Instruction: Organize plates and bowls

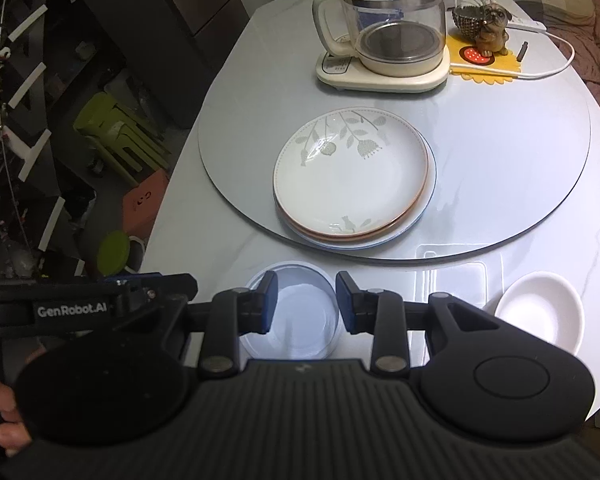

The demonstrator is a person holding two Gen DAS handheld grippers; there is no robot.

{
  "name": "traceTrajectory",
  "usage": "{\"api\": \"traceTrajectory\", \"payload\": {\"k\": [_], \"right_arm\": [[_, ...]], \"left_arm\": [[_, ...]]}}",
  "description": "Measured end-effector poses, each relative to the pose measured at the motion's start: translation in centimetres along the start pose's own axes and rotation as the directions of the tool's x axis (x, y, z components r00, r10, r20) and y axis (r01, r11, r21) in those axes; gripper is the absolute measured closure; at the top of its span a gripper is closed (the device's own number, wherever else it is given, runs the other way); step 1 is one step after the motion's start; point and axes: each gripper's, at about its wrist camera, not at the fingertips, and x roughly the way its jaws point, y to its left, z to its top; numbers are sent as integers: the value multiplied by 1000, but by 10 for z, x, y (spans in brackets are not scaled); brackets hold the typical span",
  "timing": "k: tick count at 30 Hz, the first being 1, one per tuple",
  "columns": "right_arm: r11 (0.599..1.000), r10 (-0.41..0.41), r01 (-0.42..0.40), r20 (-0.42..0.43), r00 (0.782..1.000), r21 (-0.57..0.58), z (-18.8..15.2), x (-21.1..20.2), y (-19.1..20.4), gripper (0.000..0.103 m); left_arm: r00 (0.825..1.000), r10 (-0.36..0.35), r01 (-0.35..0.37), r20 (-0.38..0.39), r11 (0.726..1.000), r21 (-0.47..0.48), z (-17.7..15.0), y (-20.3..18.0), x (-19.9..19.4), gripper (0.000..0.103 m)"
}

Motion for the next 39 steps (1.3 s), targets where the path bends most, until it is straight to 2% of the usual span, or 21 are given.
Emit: {"api": "traceTrajectory", "payload": {"k": [6,15,18,20,23,27,34,39], "right_arm": [[999,-9,11,53,999,-38,2,-26,10,67],[998,-45,48,98,994,-30,4,-35,12,68],[995,-80,86,124,989,-42,-2,-38,11,68],[995,-78,86,136,988,-55,-3,-40,7,69],[994,-72,83,154,985,-64,0,-46,-7,69],[993,-54,71,166,985,-95,0,-58,-31,69],[993,-30,50,179,983,-107,1,-77,-83,69],[991,-39,60,164,986,-121,-3,-82,-119,69]], "left_arm": [[998,6,-8,64,999,38,-1,-5,-28,59],[997,-22,15,69,995,96,3,-15,-36,59],[997,-26,19,69,994,110,2,-18,-34,59],[998,-13,6,63,994,107,0,-20,-30,59],[997,9,-16,75,995,97,-2,-25,-27,59],[992,37,-40,120,999,18,-7,-34,-31,59],[984,85,-73,157,994,-80,-19,-73,-27,59],[985,54,-40,166,995,-89,-26,-108,-13,59]]}}
